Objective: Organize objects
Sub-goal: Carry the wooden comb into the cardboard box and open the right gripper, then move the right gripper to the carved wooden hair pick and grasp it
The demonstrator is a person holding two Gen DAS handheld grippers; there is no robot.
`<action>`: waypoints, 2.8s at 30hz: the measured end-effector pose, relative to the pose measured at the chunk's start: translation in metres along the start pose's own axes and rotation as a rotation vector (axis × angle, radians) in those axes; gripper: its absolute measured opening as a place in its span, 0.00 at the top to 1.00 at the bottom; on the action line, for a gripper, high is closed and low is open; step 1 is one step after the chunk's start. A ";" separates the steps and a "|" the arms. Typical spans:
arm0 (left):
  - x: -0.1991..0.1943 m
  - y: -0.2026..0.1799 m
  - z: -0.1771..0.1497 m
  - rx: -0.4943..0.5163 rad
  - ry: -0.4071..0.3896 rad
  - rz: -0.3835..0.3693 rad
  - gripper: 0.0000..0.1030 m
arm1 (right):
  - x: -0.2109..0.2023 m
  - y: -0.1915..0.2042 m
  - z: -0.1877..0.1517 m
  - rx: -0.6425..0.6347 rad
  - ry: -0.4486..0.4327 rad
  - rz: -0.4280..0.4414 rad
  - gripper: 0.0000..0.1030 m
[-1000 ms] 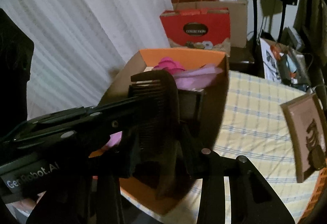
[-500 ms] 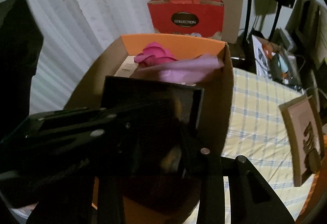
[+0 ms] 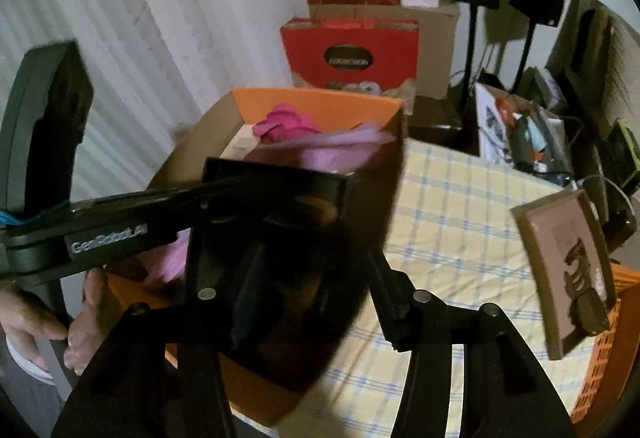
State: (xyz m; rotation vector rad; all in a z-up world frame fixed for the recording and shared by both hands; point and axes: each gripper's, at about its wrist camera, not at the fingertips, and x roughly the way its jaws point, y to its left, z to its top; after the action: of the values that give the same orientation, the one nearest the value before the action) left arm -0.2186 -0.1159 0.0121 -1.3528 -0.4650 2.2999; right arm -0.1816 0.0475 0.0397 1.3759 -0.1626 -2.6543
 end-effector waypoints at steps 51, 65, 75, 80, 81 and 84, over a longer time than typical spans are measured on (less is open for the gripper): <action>0.125 -0.209 -0.054 0.172 0.198 -0.054 0.21 | -0.088 -0.292 -0.098 0.302 0.020 -0.314 0.35; 0.170 -0.206 -0.040 0.093 0.238 0.002 0.16 | -0.023 -0.302 -0.085 0.119 0.178 -0.297 0.26; 0.187 -0.198 -0.038 0.068 0.256 0.032 0.16 | 0.008 -0.307 -0.083 0.045 0.260 -0.304 0.21; 0.192 -0.201 -0.041 0.075 0.275 0.024 0.16 | 0.016 -0.311 -0.086 0.054 0.284 -0.288 0.21; 0.193 -0.202 -0.041 0.074 0.277 0.022 0.16 | 0.018 -0.311 -0.087 0.051 0.288 -0.288 0.21; 0.195 -0.204 -0.042 0.079 0.280 0.015 0.16 | 0.023 -0.307 -0.089 0.029 0.301 -0.290 0.31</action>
State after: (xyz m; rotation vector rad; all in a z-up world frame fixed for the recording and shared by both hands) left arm -0.2263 0.1623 -0.0520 -1.6099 -0.2711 2.0717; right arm -0.1468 0.3432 -0.0797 1.9170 0.0369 -2.6232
